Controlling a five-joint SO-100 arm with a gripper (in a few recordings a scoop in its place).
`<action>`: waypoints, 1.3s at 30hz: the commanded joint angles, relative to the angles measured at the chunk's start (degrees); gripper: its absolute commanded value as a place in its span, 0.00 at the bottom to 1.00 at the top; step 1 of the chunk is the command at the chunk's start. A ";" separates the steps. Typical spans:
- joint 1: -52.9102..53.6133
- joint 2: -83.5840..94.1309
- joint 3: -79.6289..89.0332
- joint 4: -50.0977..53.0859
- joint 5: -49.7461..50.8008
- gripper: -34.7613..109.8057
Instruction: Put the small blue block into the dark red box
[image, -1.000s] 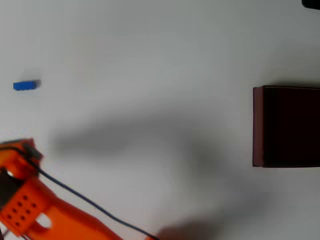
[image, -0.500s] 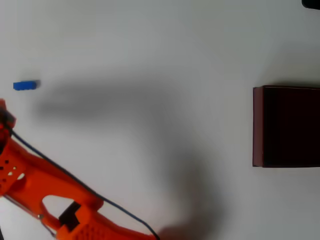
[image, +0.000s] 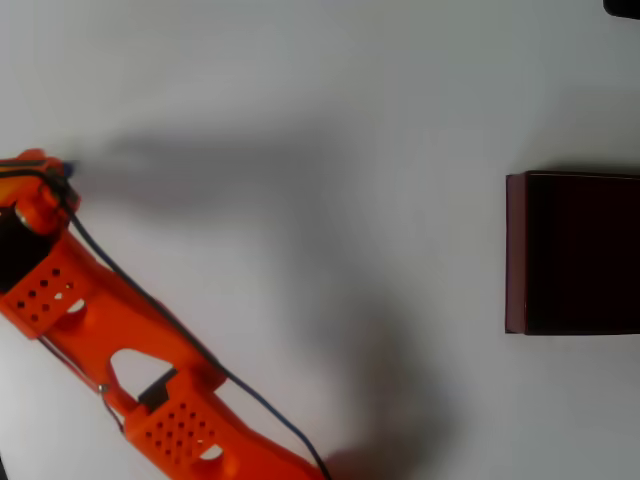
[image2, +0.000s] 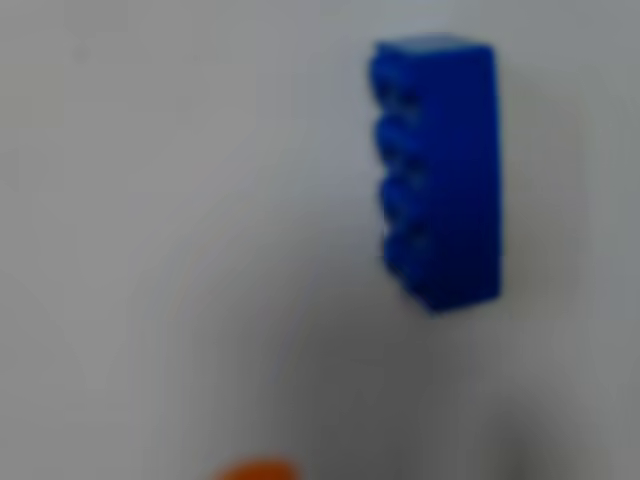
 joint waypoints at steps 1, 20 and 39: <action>0.88 0.79 -2.64 -0.62 0.09 0.38; -1.23 -1.85 1.85 -7.65 2.99 0.39; -2.55 -3.60 6.86 -13.71 4.66 0.39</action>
